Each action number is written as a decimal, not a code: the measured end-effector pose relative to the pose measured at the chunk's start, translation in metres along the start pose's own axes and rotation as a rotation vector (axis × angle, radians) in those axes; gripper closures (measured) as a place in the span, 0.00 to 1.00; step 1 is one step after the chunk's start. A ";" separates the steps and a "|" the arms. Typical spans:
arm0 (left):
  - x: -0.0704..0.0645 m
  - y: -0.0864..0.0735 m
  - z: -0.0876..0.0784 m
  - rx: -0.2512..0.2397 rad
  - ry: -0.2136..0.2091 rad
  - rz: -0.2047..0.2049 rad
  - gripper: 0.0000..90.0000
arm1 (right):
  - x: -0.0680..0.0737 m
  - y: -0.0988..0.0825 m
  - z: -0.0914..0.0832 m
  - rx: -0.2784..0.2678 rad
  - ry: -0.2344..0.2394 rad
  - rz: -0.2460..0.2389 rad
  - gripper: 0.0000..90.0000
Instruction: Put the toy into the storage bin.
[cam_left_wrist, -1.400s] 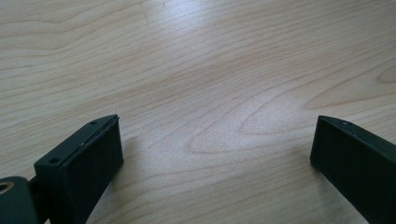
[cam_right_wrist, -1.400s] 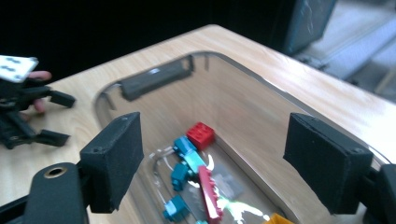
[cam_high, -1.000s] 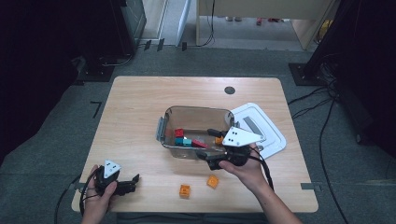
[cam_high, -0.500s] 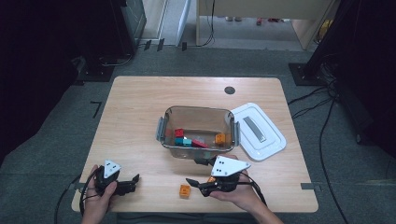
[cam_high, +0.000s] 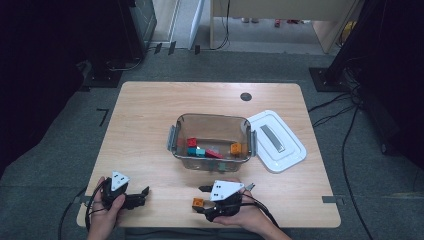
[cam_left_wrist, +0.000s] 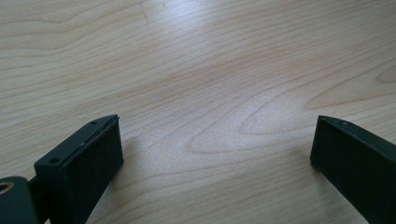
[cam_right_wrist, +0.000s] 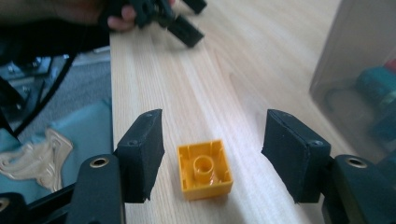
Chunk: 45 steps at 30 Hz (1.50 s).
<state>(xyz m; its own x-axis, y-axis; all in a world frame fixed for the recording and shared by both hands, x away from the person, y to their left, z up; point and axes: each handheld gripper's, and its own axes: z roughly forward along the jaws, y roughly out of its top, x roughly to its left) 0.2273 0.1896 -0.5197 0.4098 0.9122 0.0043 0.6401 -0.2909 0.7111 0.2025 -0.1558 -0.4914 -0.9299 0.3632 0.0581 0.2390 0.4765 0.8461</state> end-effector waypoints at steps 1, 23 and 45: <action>0.000 0.000 0.000 0.000 0.000 0.000 0.02 | 0.001 -0.001 0.002 0.015 -0.002 -0.007 0.43; 0.000 0.000 0.000 0.000 0.000 0.000 0.02 | 0.007 -0.012 0.021 0.171 -0.023 -0.050 0.66; 0.000 0.000 0.000 0.000 0.000 0.000 0.02 | -0.018 -0.016 -0.029 0.070 -0.096 0.035 0.67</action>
<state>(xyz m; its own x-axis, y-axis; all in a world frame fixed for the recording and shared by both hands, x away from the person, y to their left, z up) 0.2273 0.1896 -0.5197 0.4093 0.9124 0.0042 0.6400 -0.2904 0.7114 0.2075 -0.1935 -0.4906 -0.8903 0.4541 0.0335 0.2934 0.5157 0.8050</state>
